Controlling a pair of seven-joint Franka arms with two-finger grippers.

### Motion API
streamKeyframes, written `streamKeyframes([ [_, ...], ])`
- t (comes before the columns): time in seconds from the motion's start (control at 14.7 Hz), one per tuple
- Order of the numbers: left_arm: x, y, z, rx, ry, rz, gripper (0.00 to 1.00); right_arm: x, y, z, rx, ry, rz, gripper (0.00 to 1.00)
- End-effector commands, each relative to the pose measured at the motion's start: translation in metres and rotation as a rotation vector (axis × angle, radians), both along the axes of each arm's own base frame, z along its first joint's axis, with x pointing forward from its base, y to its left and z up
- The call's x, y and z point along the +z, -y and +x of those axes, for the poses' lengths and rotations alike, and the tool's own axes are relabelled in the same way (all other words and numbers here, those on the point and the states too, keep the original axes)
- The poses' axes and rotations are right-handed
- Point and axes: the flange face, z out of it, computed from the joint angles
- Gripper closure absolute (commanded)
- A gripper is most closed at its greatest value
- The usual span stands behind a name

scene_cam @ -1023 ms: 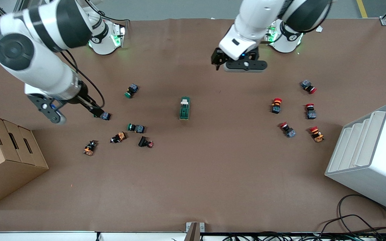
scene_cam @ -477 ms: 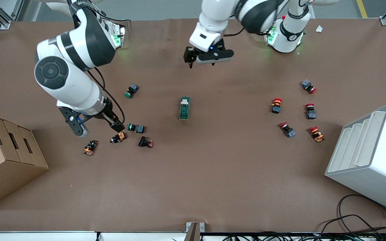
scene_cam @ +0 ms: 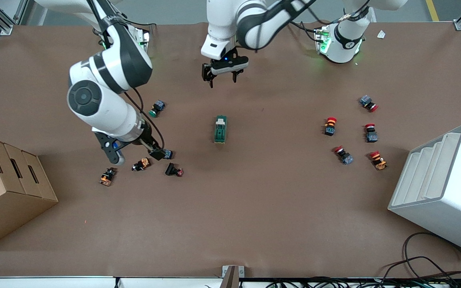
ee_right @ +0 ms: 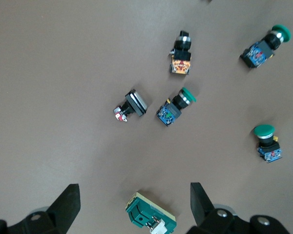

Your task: Close load switch with both arms

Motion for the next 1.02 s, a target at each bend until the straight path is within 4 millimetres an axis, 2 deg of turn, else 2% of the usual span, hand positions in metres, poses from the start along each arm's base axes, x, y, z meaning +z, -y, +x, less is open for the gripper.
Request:
streamKeyframes([
  [0.0,-0.034,0.021,-0.016,-0.002,0.096,-0.023,0.00,-0.021,-0.024,-0.007,-0.034,-0.018,0.019,0.00],
  [0.2,-0.087,0.029,-0.041,-0.125,0.210,0.047,0.01,-0.033,-0.046,-0.014,-0.063,-0.025,0.015,0.00],
  [0.34,-0.116,0.037,-0.052,-0.151,0.260,0.127,0.01,-0.050,-0.071,-0.022,-0.089,-0.023,0.015,0.00],
  [0.41,-0.127,0.044,-0.057,-0.160,0.291,0.146,0.01,-0.067,-0.083,-0.028,-0.122,-0.026,0.011,0.00],
  [0.48,-0.142,0.048,-0.054,-0.161,0.342,0.166,0.01,-0.071,-0.088,-0.031,-0.131,-0.015,0.018,0.00],
  [0.61,-0.174,0.047,-0.060,-0.173,0.437,0.196,0.00,-0.089,-0.100,-0.042,-0.122,-0.029,0.008,0.00],
  [0.68,-0.184,0.044,-0.055,-0.163,0.494,0.192,0.00,-0.097,-0.103,-0.044,-0.121,-0.031,0.012,0.00],
  [0.82,-0.204,0.042,-0.060,-0.177,0.554,0.166,0.00,-0.112,-0.115,-0.059,-0.119,-0.031,0.031,0.00],
  [0.95,-0.212,0.040,-0.055,-0.207,0.601,0.158,0.00,-0.127,-0.122,-0.071,-0.106,-0.023,0.031,0.00],
])
